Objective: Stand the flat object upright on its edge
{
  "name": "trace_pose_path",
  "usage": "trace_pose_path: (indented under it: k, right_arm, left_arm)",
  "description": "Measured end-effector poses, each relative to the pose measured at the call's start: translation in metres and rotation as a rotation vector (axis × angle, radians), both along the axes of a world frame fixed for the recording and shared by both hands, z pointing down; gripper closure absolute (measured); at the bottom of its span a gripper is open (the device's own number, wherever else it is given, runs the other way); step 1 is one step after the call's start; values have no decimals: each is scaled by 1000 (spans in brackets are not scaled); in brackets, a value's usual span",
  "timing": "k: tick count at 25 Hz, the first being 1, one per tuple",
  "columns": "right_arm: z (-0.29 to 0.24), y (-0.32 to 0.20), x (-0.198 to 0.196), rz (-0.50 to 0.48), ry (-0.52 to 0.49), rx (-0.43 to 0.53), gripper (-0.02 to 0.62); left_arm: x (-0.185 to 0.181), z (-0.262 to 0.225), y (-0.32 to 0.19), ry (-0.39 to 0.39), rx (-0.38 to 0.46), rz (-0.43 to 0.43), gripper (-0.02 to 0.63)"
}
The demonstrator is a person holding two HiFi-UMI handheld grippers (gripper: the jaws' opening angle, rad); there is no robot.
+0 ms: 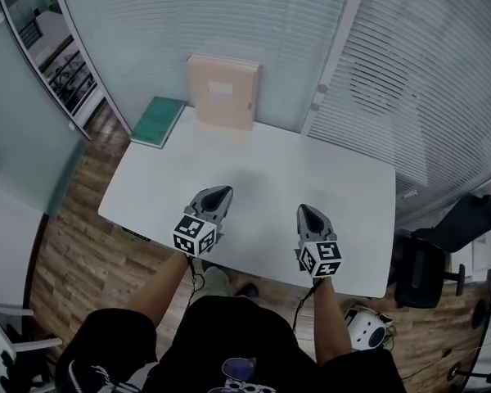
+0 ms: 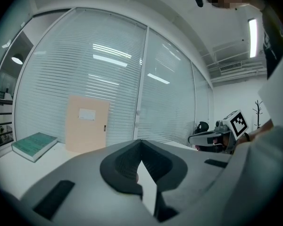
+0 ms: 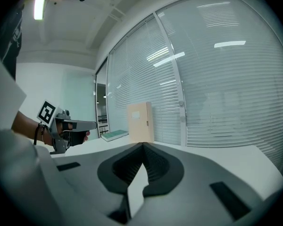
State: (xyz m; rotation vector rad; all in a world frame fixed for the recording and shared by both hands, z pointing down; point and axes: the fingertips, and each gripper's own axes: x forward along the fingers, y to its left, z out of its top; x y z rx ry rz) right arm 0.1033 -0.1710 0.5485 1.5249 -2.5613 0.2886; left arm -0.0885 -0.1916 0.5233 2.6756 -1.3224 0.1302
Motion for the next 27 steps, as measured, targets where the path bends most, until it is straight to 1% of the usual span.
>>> trace_pose_path:
  k: [15, 27]
  right_arm:
    - [1, 2, 2, -12, 1, -4, 574]
    - [3, -5, 2, -5, -2, -9, 574]
  left_arm:
    - [10, 5, 5, -8, -12, 10, 586]
    - [7, 12, 0, -12, -29, 4, 586]
